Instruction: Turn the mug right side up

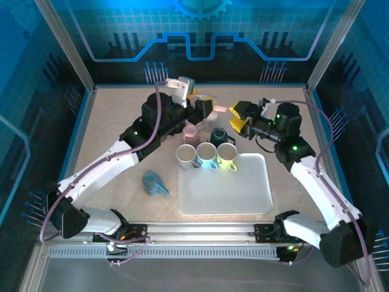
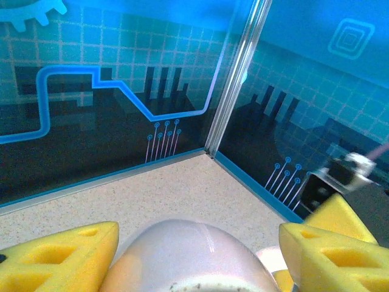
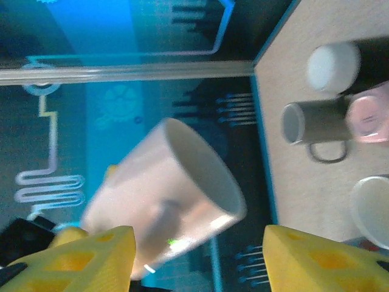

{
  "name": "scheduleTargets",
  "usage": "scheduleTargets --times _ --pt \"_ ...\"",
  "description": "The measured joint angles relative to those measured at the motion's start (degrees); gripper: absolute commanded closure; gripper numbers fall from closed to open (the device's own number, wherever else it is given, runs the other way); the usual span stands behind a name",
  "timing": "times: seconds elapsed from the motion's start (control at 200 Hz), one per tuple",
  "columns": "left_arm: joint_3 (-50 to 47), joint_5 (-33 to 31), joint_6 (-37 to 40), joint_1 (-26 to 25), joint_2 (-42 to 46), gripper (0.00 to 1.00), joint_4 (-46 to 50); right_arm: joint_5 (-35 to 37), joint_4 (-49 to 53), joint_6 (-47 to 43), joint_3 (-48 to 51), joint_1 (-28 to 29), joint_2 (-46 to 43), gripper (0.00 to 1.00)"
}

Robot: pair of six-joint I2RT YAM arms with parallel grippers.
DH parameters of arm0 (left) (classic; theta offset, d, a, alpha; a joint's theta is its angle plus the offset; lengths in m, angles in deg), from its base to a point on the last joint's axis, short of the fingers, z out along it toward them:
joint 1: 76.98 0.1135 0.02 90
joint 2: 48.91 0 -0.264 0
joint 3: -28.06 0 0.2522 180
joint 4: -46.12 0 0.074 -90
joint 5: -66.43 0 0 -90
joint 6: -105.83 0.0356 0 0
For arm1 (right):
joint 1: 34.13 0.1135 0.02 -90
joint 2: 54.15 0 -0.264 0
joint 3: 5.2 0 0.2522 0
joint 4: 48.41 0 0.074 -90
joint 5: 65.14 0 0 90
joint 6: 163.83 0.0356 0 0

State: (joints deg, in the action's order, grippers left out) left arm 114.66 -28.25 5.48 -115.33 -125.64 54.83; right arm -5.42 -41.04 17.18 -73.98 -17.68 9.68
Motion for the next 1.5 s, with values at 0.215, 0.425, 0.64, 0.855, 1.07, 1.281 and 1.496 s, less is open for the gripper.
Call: scheduleTargets --times 0.215,0.425,0.64,0.855,1.07,1.281,1.496 --pt "-6.0 -0.7 0.3 0.0 3.7 0.59 -4.5 -1.9 -10.8 9.8 0.0 2.2 3.5 0.4" --pt "-6.7 -1.1 0.7 0.0 5.3 0.59 -7.2 -1.7 -15.3 12.8 0.0 4.8 3.8 0.42" --pt "-7.1 -1.1 1.7 0.0 5.3 0.59 -8.0 -1.7 -17.3 13.8 0.5 6.6 4.8 0.52" --pt "-9.1 -1.3 3.5 0.1 5.8 0.59 -10.2 -1.7 -17.7 14.1 0.9 7.2 5.7 0.69" --pt "-15.1 0.2 8.5 1.0 9.4 0.52 -12.3 -3.5 -18.3 15.3 0.2 8.1 7.7 0.88" --pt "-19.1 1.5 11.0 1.0 16.0 0.15 -11.4 -4.7 -18.4 11.9 -0.5 10.5 7.9 1.0" --pt "-22.7 4.9 10.2 0.0 24.0 0.01 -9.8 -3.4 -18.1 9.6 -0.9 12.1 10.7 1.0"
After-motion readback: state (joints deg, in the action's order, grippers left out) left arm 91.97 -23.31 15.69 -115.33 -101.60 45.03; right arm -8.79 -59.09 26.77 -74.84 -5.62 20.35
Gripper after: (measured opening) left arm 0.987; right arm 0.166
